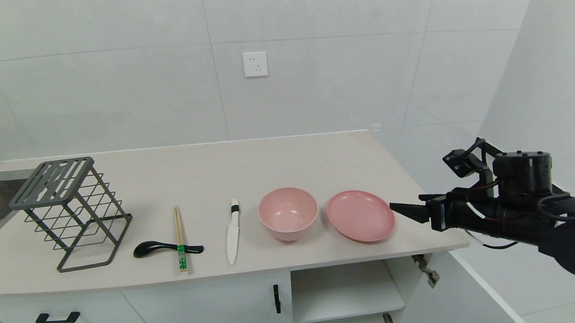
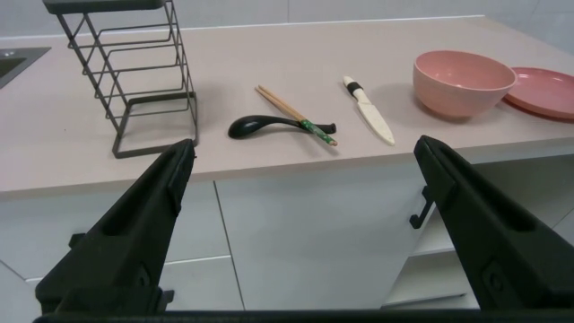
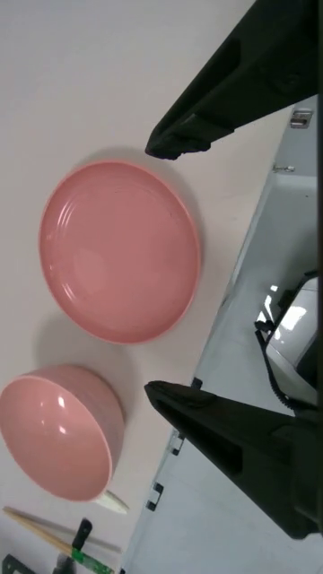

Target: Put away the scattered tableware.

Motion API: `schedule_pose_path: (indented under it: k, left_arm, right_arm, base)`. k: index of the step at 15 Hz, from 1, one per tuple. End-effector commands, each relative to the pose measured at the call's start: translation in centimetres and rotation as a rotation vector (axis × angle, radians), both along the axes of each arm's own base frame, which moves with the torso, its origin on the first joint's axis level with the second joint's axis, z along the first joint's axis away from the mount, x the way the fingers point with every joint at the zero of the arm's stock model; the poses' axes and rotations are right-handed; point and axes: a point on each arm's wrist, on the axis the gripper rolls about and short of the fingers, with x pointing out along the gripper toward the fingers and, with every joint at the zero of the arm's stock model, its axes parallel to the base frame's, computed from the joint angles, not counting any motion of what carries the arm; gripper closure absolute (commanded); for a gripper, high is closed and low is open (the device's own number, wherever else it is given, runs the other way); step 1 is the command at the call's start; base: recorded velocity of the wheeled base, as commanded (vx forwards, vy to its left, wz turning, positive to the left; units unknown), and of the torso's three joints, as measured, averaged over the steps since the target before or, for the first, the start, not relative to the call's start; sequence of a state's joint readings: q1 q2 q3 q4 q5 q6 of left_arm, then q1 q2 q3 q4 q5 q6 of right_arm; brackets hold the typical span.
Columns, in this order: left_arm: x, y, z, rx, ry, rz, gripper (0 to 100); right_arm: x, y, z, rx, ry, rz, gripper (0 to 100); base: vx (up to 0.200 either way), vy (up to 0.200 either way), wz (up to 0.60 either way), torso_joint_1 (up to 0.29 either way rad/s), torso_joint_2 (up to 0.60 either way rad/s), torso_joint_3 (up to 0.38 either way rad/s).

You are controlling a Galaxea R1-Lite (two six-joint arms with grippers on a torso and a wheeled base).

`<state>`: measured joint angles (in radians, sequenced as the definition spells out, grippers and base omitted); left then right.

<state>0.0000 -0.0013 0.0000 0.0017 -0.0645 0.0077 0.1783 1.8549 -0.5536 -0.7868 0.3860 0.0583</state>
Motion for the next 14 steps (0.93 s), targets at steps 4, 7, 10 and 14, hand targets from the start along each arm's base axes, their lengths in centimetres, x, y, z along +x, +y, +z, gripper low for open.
schedule_pose_path:
  k: [4, 7, 10, 14]
  left_arm:
    - [0.0, 0.0, 0.0, 0.000, 0.001, 0.000, 0]
    - [0.0, 0.0, 0.0, 0.000, 0.001, 0.000, 0]
    - [0.0, 0.0, 0.0, 0.000, 0.001, 0.000, 0]
    - [0.0, 0.0, 0.0, 0.000, 0.001, 0.000, 0]
  right_arm:
    - [3.4, 0.5, -3.5, -0.018, 0.047, -0.024, 0]
    - [4.5, 0.5, -4.9, -0.021, 0.066, -0.029, 0]
    - [5.7, 0.5, -6.0, -0.023, 0.078, -0.033, 0]
    - [6.4, 0.6, -7.2, -0.024, 0.077, -0.032, 0]
  base:
    - [0.000, 0.000, 0.00, 0.000, 0.00, 0.000]
    - [0.000, 0.000, 0.00, 0.000, 0.00, 0.000]
    - [0.000, 0.000, 0.00, 0.000, 0.00, 0.000]
    - [0.000, 0.000, 0.00, 0.000, 0.00, 0.000]
